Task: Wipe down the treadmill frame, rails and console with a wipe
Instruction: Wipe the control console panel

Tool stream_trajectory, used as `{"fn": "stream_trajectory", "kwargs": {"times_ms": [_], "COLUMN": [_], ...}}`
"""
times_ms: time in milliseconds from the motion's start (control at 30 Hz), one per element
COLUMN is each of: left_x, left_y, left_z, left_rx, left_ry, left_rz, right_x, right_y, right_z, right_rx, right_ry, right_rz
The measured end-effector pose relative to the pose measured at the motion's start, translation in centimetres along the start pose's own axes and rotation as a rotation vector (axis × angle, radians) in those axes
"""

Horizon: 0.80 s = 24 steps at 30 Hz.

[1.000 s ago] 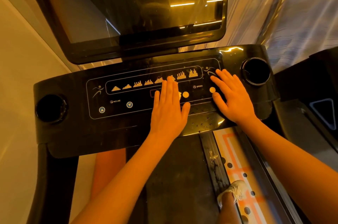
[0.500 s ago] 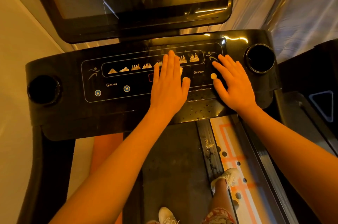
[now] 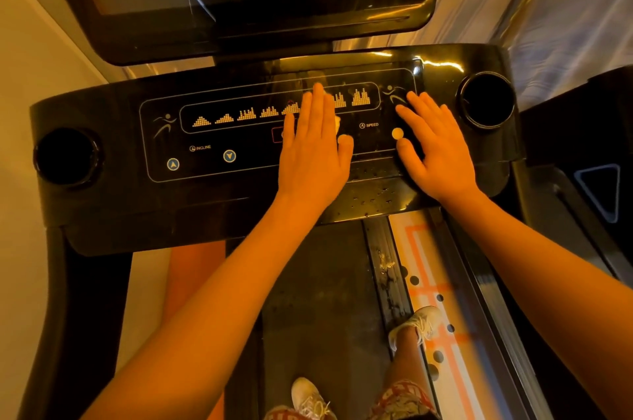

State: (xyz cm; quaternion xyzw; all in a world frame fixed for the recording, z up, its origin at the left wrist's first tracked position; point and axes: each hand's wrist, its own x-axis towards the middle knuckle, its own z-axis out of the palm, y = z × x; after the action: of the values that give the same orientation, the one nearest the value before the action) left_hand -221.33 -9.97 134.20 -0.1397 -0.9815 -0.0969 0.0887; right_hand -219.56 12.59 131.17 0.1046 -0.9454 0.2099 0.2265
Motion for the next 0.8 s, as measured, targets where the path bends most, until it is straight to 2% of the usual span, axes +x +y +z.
{"fn": "stream_trajectory", "kwargs": {"times_ms": [100, 333, 433, 567, 800], "left_x": [-1.4, 3.7, 0.7, -2.5, 3.3], "left_y": [-0.2, -0.1, 0.5, 0.5, 0.5], "left_z": [0.3, -1.4, -0.6, 0.7, -1.3], "left_rx": [0.043, 0.004, -0.060, 0.015, -0.012], "left_ry": [-0.031, -0.034, -0.043, -0.056, -0.035], "left_rz": [0.017, -0.003, 0.003, 0.016, -0.017], "right_x": [0.1, 0.0, 0.0, 0.0, 0.0], "right_y": [0.1, 0.0, 0.0, 0.1, -0.1], "right_z": [0.0, -0.2, -0.2, 0.0, -0.2], "right_rx": [-0.008, -0.012, -0.012, -0.012, -0.012], "right_ry": [0.007, -0.007, -0.005, -0.009, -0.005], "right_rz": [-0.001, 0.002, -0.001, 0.004, 0.005]}}
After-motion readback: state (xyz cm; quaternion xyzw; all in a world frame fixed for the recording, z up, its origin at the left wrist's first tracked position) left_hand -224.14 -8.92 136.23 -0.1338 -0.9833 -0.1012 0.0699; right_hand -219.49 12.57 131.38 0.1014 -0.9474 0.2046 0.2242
